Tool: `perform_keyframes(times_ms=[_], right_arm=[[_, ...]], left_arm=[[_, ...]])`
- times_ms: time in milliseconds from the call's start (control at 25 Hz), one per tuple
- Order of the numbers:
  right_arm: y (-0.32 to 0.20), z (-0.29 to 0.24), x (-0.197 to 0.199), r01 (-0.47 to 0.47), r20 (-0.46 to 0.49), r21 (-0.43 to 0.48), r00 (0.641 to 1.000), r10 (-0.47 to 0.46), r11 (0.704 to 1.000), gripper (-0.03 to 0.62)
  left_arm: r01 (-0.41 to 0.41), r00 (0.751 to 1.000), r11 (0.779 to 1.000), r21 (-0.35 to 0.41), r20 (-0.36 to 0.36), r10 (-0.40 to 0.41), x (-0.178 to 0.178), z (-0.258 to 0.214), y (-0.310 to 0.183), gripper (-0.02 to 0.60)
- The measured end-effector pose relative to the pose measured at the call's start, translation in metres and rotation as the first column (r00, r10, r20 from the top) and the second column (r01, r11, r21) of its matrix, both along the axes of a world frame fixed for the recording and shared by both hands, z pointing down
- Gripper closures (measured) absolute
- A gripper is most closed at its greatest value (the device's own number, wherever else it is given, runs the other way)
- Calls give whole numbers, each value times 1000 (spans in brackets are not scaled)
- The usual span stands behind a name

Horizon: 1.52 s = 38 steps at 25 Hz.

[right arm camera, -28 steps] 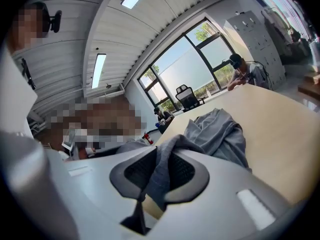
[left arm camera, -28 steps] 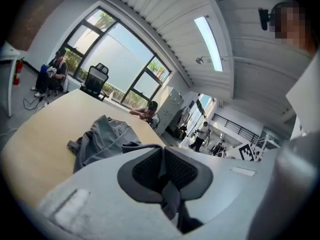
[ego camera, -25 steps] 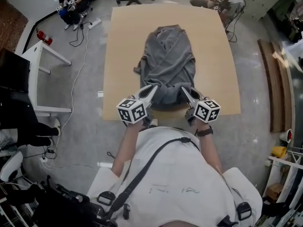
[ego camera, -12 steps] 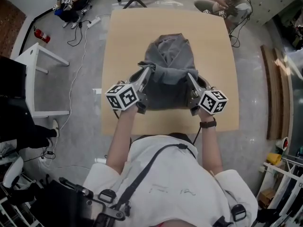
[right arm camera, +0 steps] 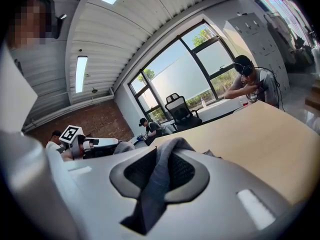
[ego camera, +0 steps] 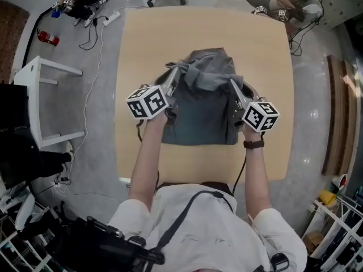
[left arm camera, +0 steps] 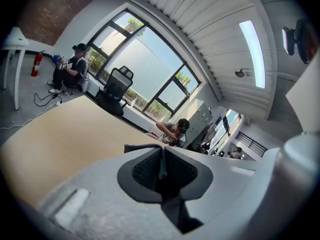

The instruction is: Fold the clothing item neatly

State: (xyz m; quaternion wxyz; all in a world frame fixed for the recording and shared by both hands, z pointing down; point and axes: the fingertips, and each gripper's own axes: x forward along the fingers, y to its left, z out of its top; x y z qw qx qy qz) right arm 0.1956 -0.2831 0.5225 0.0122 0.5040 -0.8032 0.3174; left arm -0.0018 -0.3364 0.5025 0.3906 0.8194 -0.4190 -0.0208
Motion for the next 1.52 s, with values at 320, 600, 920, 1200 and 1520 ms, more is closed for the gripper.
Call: perform_keyframes(times_ms=[320,600,920,1200,1520], right_arm=[[-91,50,23,-33,-14,-96,999,32,995,530],[-135,127,25,-23,-115,-273,993,-9,962,386],[-141,134,39,67,-174,-342,976,-133,937,103],[-73,106,64,-34,-162,-281,987,-13,959,186],[53,106,49,-77,-237,-253,971,16,964,311]], left_arm=[[35,992,999,-38,124,-30,16,48,-80,554],[158,972,971,-177,201,-122,-7,124,-117,436],[172,964,970,-173,231,-130,-39,127,-85,423],[63,925,964,-257,378,40,-66,153,29,423],[39,920,951,-306,383,85,-88,160,136,425]])
